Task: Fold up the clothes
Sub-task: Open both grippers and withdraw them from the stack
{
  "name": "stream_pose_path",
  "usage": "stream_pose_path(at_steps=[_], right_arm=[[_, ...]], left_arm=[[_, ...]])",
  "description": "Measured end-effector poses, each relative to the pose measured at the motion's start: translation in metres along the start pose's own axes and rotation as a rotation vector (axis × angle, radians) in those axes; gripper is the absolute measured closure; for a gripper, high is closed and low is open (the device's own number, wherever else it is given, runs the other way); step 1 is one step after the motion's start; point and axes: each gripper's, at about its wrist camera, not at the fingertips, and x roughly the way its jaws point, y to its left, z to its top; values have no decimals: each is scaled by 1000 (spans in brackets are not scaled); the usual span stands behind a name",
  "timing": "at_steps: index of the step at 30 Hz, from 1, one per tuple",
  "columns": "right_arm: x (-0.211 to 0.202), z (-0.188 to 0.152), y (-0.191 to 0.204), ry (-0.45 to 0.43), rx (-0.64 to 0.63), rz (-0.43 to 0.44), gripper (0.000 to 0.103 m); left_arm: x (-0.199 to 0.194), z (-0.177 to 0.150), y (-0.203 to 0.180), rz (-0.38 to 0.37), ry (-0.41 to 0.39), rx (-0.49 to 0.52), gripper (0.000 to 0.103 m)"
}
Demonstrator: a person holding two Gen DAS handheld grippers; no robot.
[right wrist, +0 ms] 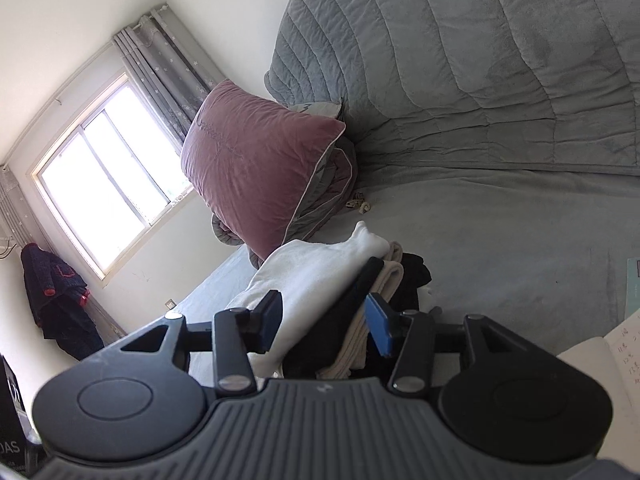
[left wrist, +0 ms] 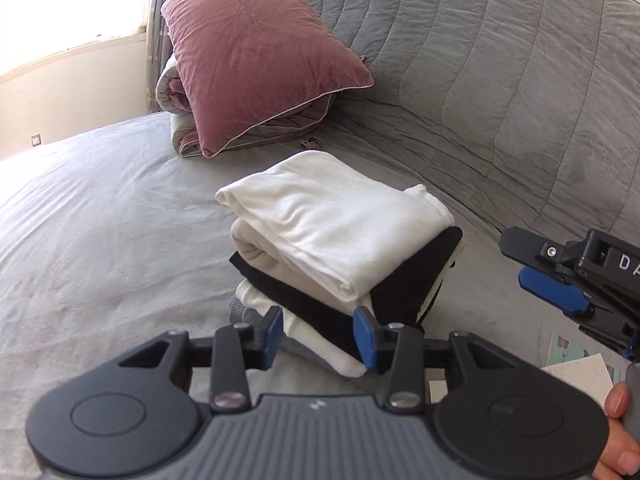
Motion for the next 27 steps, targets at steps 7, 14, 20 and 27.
stream_pose_path(at_steps=[7,14,20,27], right_arm=[[-26,-7,27,20,13,-37,29],[-47,-12,51,25,-6,-120,0],[-48,-15,32,86,5,-291,0],[-34,-19,32,132,-128,-342,0]], left_arm=[[-34,2,4,118,18,19,38],[-43,3,6,194,34,29,9],[-33,-5,3,244,107,32,1],[-15,-25,4,218,156,-57,1]])
